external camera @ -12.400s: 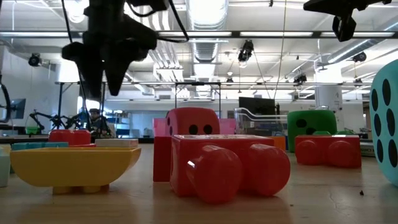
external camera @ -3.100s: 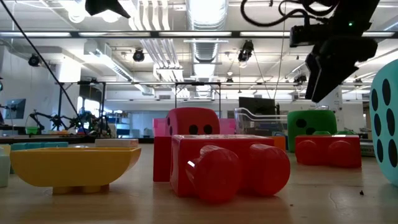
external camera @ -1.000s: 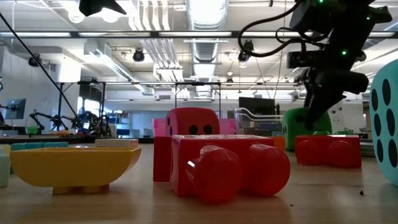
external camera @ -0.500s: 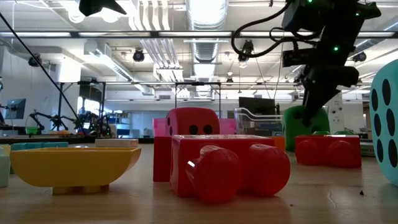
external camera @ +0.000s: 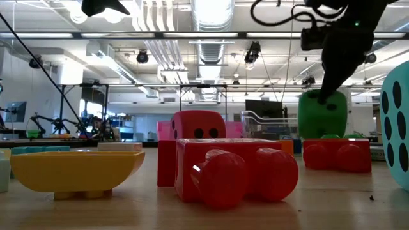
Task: Pick & Place Toys
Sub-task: Put the green dice into the transparent bin
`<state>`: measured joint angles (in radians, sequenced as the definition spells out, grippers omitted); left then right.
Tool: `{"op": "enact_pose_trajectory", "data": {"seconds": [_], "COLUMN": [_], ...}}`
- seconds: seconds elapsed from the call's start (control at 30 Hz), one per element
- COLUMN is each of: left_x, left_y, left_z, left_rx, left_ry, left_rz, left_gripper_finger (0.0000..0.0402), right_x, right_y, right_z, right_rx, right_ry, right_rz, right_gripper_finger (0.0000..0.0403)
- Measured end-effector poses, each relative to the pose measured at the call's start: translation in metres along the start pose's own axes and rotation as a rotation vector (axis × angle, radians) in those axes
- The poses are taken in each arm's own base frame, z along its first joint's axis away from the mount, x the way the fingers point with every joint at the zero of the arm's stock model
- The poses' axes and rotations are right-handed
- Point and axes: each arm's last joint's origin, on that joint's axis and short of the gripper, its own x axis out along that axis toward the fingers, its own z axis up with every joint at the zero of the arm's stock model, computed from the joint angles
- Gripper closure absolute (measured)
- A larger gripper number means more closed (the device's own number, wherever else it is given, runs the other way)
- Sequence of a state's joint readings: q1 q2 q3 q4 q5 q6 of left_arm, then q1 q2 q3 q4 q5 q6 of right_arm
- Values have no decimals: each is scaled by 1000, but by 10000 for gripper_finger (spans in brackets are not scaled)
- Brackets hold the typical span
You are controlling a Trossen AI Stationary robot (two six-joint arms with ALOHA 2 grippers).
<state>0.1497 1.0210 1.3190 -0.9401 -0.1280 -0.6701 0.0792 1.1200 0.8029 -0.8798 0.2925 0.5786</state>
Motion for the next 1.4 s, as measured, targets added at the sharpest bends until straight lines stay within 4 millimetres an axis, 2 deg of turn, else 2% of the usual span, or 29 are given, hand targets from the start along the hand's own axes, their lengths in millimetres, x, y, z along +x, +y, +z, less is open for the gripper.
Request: {"op": "enact_pose_trajectory", "data": {"seconds": [0.23, 0.43, 0.63, 0.83, 1.13, 1.4], "left_x": [0, 0, 0, 0, 0, 0], "left_y": [0, 0, 0, 0, 0, 0], "left_z": [0, 0, 0, 0, 0, 0], "left_rx": [10, 11, 11, 11, 11, 15], "left_ry": [0, 0, 0, 0, 0, 0], "left_rz": [0, 0, 0, -1, -1, -1], "left_gripper_finger": [130, 130, 130, 130, 130, 130], "right_x": [-27, -56, -74, -93, -105, -95], "right_y": [-7, -7, -11, -24, -58, -86], "right_z": [5, 24, 47, 68, 84, 91], "right_rx": [96, 136, 161, 181, 269, 346], "right_ry": [-80, -157, -190, -231, -265, -247], "right_rz": [51, 81, 64, 14, -79, -176], "right_gripper_finger": [331, 333, 333, 341, 347, 349]}}
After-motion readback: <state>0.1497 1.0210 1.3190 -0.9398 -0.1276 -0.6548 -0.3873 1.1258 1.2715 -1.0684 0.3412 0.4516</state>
